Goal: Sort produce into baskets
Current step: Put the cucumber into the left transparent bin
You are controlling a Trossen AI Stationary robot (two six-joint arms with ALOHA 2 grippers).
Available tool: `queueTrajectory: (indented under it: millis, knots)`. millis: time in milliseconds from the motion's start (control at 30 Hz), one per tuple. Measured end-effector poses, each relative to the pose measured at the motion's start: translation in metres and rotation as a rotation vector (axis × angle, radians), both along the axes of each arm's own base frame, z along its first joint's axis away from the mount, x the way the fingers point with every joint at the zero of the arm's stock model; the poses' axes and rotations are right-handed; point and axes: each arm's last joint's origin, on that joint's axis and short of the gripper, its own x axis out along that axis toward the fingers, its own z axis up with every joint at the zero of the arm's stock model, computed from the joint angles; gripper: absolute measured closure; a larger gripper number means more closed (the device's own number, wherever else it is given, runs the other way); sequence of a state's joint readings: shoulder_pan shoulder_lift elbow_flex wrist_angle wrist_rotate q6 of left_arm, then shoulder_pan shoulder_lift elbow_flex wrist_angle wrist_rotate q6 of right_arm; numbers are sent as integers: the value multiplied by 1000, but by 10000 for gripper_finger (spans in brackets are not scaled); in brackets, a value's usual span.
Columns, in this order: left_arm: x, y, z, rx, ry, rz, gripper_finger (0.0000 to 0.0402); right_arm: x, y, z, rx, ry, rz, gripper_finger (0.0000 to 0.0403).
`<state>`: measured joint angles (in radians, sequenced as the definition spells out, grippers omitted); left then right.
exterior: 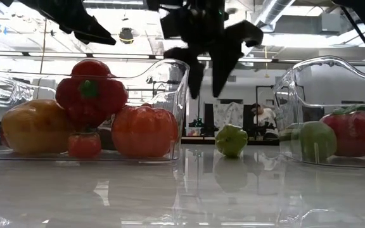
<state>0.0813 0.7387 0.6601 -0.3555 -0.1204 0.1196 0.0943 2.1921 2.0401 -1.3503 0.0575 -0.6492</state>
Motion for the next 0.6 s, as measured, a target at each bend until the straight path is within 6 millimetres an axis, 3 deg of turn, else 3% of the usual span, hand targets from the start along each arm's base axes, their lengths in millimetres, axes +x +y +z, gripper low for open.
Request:
queueTrajectory:
  millis: [233,600]
  knots:
    - [0,0,0,-1,2,0,201,-3,13,-5,9,47,-24,169]
    - [0,0,0,-11,2,5,201,-15,33,-32,-32,149,9,160]
